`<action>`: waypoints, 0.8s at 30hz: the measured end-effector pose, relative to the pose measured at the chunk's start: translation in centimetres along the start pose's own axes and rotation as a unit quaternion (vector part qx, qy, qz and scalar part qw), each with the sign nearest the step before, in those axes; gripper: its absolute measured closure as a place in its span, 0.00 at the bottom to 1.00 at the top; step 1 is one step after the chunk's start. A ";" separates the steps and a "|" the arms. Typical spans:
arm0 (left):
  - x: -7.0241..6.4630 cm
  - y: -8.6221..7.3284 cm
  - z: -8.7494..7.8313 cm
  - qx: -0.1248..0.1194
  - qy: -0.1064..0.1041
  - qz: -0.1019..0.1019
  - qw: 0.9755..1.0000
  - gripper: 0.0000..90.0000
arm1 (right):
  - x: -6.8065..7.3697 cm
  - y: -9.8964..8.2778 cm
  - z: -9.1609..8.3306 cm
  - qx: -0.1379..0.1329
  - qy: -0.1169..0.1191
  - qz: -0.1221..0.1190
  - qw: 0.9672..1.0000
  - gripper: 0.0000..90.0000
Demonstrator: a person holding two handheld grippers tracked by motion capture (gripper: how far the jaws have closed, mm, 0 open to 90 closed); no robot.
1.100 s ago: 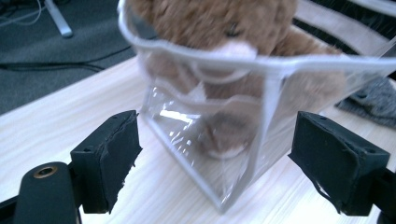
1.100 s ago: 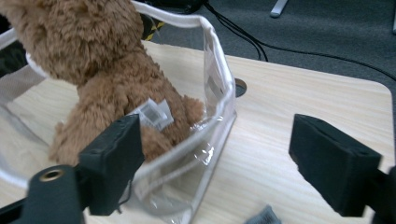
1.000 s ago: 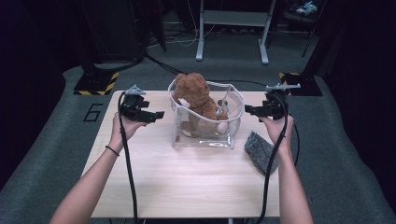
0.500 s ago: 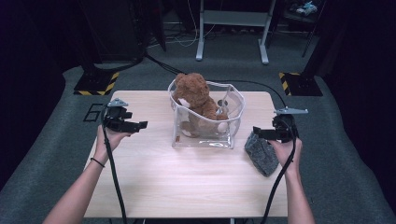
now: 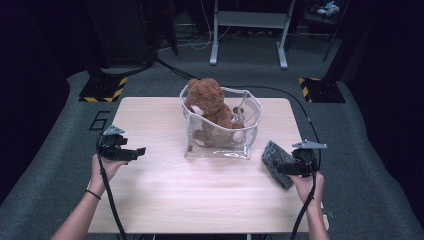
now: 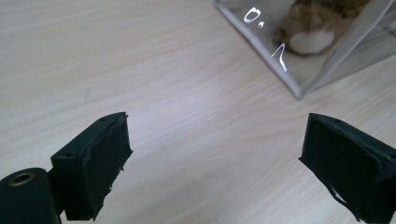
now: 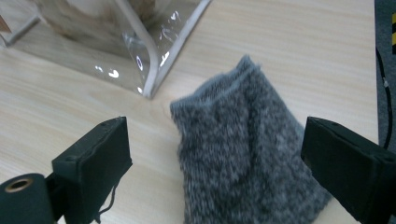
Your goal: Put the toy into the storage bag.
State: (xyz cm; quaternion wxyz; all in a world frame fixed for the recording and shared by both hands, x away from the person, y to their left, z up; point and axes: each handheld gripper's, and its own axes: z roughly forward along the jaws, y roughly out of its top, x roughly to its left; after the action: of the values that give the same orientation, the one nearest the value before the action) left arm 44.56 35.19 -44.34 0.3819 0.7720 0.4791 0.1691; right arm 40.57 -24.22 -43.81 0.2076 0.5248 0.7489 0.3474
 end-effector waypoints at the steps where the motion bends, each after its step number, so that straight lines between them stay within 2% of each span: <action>1: 0.1 -0.6 0.0 0.001 0.002 -0.003 1.000 0.08 | 0.1 -0.5 0.0 -0.001 0.001 0.003 1.000 0.08; 5: 0.5 -3.2 0.3 0.011 0.009 -0.012 1.000 0.06 | 0.1 -2.9 0.2 0.004 -0.009 0.004 1.000 0.08; 7: 0.7 -4.4 0.4 0.019 0.019 -0.009 1.000 0.05 | 0.0 -4.2 0.2 0.003 -0.012 0.008 1.000 0.08; 8: 0.8 -5.1 0.4 0.018 0.024 -0.017 0.999 0.04 | 0.0 -4.8 0.3 0.005 -0.014 0.013 1.000 0.08; 10: 1.0 -5.9 0.5 0.019 0.028 -0.021 0.999 0.03 | 0.0 -6.0 0.2 0.005 -0.020 0.019 1.000 0.08; 11: 1.0 -6.5 0.5 0.022 0.036 -0.023 0.999 0.03 | -0.1 -6.6 0.2 0.008 -0.020 0.020 1.000 0.07; 12: 1.0 -6.7 0.5 0.025 0.042 -0.018 0.999 0.02 | -0.1 -7.3 0.2 0.004 -0.029 0.020 0.999 0.07; 14: 1.0 -7.5 0.6 0.027 0.046 -0.020 0.998 0.01 | -0.1 -8.2 0.3 0.009 -0.032 0.021 0.999 0.07; 15: 1.1 -7.9 0.7 0.032 0.050 -0.014 0.998 0.01 | -0.1 -8.7 0.3 0.010 -0.037 0.019 0.999 0.07; 16: 1.1 -8.1 0.7 0.040 0.047 -0.018 0.998 0.00 | -0.1 -9.3 0.4 0.014 -0.041 0.023 0.999 0.06; 17: 1.2 -8.5 0.9 0.031 0.053 -0.020 0.998 0.00 | -0.2 -9.6 0.4 0.016 -0.044 0.024 0.999 0.06; 19: 1.2 -9.0 1.0 0.034 0.050 -0.024 0.998 0.00 | -0.4 -10.4 0.6 0.024 -0.050 0.020 0.998 0.05; 20: 1.2 -9.3 1.2 0.032 0.052 -0.029 0.998 0.00 | -0.4 -10.7 0.8 0.027 -0.051 0.028 0.998 0.05; 22: 1.3 -9.7 1.5 0.037 0.055 -0.022 0.998 0.00 | -0.5 -11.3 0.9 0.025 -0.062 0.027 0.997 0.02; 23: 1.1 -10.0 1.5 0.027 0.057 -0.023 0.998 0.00 | -0.6 -11.4 0.8 0.022 -0.064 0.029 0.997 0.02; 24: 1.1 -10.1 1.5 0.027 0.060 -0.013 0.998 0.00 | -0.7 -11.4 0.8 0.019 -0.063 0.029 0.997 0.02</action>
State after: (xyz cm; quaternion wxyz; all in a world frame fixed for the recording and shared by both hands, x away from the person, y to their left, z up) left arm 39.87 37.99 -53.03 0.3338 0.7640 0.5158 0.1970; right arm 34.05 -26.95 -52.79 0.2339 0.5707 0.7256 0.3052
